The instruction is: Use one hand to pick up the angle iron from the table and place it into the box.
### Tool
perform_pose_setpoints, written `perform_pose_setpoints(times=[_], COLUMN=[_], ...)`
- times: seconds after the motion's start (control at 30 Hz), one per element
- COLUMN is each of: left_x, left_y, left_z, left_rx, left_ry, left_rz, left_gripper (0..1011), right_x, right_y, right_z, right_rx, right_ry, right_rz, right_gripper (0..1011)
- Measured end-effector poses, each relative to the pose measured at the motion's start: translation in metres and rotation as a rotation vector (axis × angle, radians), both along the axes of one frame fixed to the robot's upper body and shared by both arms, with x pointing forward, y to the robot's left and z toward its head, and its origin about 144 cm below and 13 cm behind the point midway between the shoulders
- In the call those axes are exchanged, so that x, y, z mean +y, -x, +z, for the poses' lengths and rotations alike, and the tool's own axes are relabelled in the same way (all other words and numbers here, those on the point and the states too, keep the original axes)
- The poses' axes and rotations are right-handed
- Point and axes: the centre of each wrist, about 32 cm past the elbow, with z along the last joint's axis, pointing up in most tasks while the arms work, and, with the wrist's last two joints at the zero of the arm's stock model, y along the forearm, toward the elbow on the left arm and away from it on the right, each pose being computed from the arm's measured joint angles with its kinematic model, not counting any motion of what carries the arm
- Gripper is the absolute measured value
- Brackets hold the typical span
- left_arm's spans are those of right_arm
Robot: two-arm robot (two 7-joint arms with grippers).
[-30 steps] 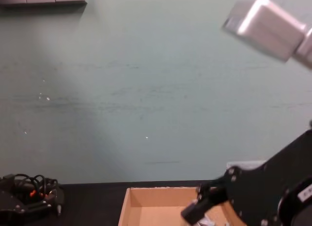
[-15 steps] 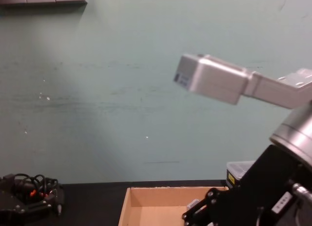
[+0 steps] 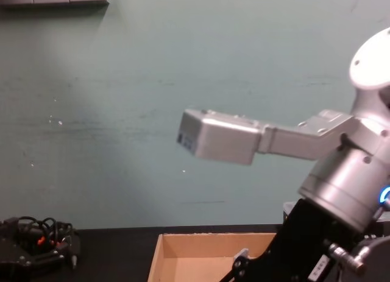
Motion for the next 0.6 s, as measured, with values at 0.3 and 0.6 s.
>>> perform_pose_setpoints(times=[0.3,0.6], left_x=[0.000,0.000], left_y=[0.000,0.000], left_z=[0.000,0.000], left_rx=[0.000,0.000], left_ry=[0.000,0.000], left_rz=[0.000,0.000], left_gripper=[1000,1000], right_x=[0.016,0.023], right_y=[-0.009,-0.018], right_z=[-0.012,-0.021], right_rx=[0.012,0.020], right_ry=[0.038,0.055], right_rz=[0.035,0.052], right_gripper=[1000,1000])
